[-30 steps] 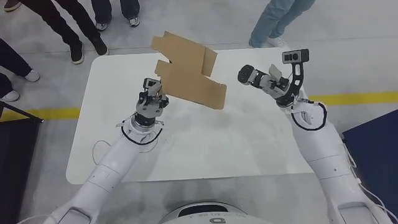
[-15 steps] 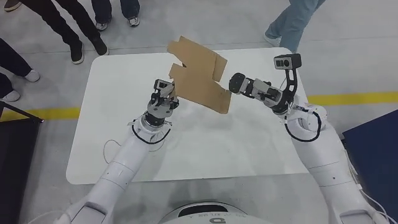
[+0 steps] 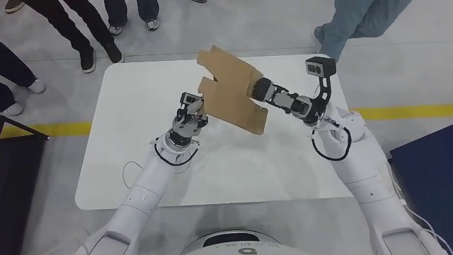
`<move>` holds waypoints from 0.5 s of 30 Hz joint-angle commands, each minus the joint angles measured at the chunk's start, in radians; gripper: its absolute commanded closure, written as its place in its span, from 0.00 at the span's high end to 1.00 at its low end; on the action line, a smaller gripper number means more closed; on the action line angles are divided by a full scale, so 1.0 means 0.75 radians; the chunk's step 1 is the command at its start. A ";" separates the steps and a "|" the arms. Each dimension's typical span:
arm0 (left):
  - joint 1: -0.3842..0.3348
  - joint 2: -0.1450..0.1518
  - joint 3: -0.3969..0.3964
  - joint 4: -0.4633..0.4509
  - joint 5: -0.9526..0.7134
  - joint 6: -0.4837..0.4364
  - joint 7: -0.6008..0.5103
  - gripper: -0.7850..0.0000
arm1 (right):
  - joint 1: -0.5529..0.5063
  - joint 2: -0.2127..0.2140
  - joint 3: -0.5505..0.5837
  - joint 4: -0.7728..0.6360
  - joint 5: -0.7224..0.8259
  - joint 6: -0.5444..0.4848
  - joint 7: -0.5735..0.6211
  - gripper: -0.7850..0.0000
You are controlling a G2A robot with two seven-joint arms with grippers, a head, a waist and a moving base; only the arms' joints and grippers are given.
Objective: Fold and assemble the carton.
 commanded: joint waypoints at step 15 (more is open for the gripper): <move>0.011 -0.070 -0.090 0.020 0.100 0.039 -0.039 0.00 | 0.047 -0.001 -0.067 0.123 0.433 0.290 0.271 0.76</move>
